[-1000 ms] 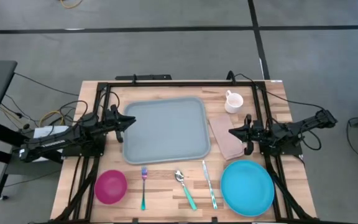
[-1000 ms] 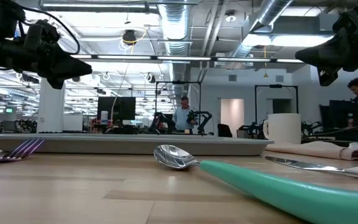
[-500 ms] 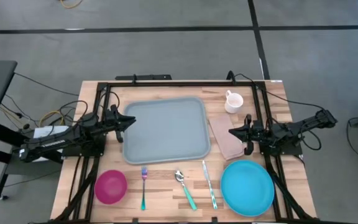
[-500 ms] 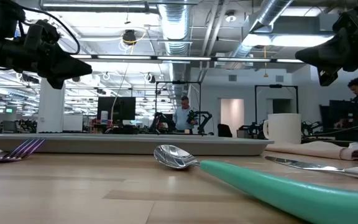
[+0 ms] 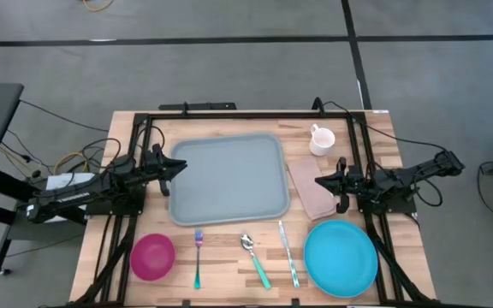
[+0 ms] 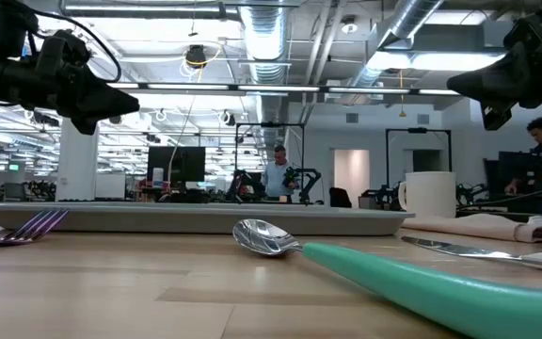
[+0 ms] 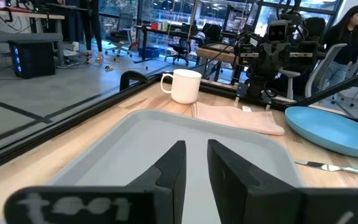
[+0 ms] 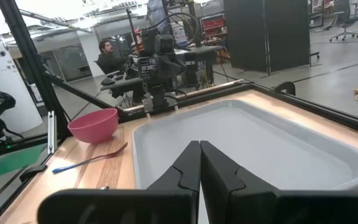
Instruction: Set up tray
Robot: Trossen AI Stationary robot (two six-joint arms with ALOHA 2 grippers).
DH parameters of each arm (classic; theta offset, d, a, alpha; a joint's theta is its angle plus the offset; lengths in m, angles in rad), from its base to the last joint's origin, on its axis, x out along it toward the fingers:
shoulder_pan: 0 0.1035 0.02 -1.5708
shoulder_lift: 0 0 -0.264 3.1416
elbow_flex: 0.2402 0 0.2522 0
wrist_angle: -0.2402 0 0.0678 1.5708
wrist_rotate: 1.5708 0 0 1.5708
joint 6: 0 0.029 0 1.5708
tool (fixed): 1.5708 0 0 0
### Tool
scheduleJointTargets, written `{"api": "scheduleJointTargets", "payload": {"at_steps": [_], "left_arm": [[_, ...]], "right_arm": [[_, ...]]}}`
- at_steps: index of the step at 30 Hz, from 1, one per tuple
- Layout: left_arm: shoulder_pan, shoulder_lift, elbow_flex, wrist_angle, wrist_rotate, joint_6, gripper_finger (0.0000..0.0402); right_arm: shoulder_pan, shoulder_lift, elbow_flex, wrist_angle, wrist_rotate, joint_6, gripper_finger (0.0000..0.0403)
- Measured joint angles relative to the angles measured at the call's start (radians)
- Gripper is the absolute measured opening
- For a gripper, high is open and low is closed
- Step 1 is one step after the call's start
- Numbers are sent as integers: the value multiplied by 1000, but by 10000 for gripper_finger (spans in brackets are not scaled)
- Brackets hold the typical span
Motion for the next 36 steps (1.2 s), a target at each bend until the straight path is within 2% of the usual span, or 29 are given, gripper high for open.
{"api": "scheduleJointTargets", "payload": {"at_steps": [6,12,16,20,25,28,31,36], "left_arm": [[0,-1,-2,163,-62,207,54],[0,0,-1,400,-102,208,54],[0,0,0,499,-62,198,54],[0,0,6,515,-19,99,54],[0,0,21,508,-17,96,54],[0,0,21,508,-17,96,54],[0,0,21,511,-19,96,54],[0,0,21,511,-19,138,54]], "right_arm": [[0,0,0,0,0,0,0],[0,0,0,0,0,0,0],[0,0,0,0,0,0,0],[0,0,0,0,0,0,0],[-3,0,0,27,2,-62,0],[-9,0,0,40,9,-153,0],[-28,1,0,80,41,-209,0],[-82,0,0,247,147,-245,0]]}}
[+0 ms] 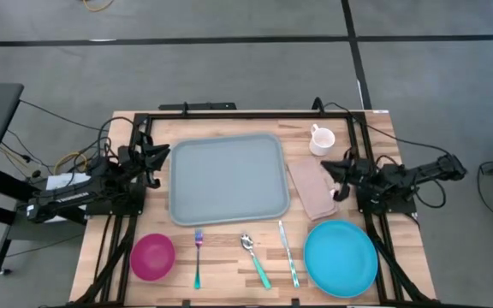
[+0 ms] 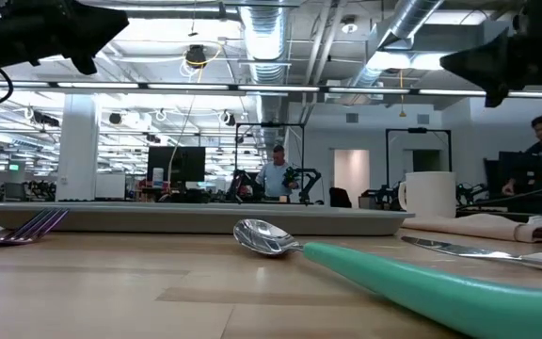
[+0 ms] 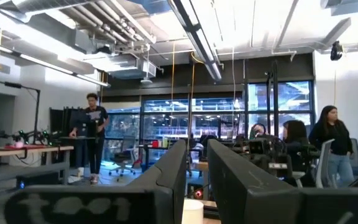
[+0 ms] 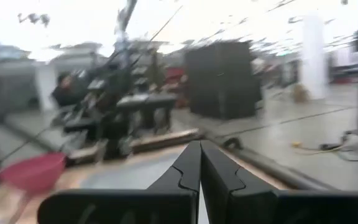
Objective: Set up tray
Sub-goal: Put the mug on the top right of the tray
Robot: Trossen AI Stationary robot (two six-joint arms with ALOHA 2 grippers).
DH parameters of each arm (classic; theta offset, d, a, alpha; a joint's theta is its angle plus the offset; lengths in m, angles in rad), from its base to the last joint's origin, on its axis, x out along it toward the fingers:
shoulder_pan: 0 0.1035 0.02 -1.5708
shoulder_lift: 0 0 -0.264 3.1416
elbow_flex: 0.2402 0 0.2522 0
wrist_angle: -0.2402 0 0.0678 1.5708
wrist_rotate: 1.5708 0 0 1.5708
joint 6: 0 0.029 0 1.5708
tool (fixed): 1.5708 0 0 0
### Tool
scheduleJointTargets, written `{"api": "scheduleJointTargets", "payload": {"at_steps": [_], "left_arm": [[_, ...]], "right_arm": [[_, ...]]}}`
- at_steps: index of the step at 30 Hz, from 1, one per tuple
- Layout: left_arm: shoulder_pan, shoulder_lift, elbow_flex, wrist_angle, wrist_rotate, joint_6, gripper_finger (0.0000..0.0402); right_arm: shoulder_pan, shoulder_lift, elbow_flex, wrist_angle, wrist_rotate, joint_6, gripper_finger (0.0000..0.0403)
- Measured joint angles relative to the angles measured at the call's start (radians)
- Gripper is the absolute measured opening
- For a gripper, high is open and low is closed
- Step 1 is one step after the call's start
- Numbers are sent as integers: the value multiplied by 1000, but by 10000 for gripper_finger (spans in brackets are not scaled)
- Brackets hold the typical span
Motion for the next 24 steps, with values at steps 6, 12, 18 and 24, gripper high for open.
{"api": "scheduleJointTargets", "payload": {"at_steps": [6,12,18,24], "left_arm": [[0,0,0,2,-8,-33,54],[0,0,0,0,-8,-31,54],[0,0,0,6,-69,-32,55],[0,0,0,21,-108,1,57]], "right_arm": [[-67,0,0,-16,139,2,0],[-130,0,0,-39,142,-50,0],[-181,1,32,-47,133,39,5],[-227,75,168,-129,89,-15,54]]}}
